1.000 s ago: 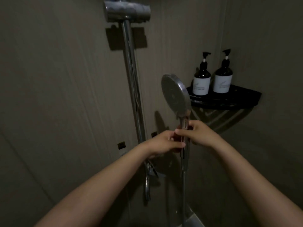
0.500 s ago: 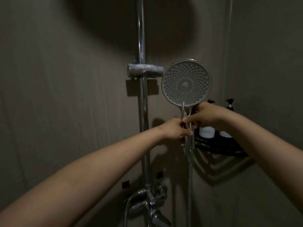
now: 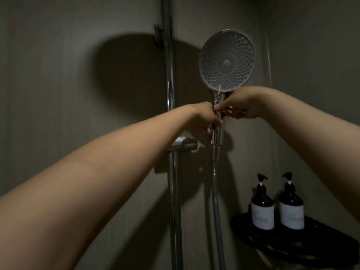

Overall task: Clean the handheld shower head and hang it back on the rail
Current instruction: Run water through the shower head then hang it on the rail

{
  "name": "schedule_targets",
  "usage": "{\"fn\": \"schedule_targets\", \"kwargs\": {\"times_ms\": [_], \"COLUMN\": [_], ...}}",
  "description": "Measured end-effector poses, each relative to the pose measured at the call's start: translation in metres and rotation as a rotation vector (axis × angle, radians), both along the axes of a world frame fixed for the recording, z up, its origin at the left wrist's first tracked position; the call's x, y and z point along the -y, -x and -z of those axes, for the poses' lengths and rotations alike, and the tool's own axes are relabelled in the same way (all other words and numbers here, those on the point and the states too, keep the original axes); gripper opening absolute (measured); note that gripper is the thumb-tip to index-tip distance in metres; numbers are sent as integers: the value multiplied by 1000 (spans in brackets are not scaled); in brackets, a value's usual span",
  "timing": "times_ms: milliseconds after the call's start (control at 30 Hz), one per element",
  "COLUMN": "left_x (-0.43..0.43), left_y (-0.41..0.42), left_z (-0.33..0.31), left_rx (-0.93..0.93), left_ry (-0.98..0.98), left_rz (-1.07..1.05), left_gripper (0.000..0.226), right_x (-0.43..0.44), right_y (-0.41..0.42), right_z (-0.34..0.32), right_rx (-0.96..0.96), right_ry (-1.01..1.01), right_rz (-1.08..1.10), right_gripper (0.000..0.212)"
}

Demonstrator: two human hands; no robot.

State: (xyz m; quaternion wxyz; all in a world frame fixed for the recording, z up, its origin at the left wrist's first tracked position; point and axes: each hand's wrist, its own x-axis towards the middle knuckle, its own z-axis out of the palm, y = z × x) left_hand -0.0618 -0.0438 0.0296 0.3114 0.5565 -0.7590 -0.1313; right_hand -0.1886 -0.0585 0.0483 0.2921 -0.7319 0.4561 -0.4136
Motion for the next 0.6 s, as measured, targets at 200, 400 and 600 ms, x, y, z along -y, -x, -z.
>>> {"fn": "schedule_targets", "kwargs": {"times_ms": [200, 400, 600], "left_x": [12, 22, 25], "left_y": [-11, -25, -31], "left_z": [-38, -46, -38], "left_rx": [40, 181, 194], "left_ry": [73, 169, 188], "left_rz": [-54, -151, -174], "left_gripper": [17, 5, 20], "right_x": [19, 42, 45], "right_y": [-18, -33, -42], "right_z": [-37, -48, -44], "right_rx": [-24, -1, 6], "right_ry": [49, 34, 25], "right_rz": [3, -72, -97], "right_gripper": [21, 19, 16]}}
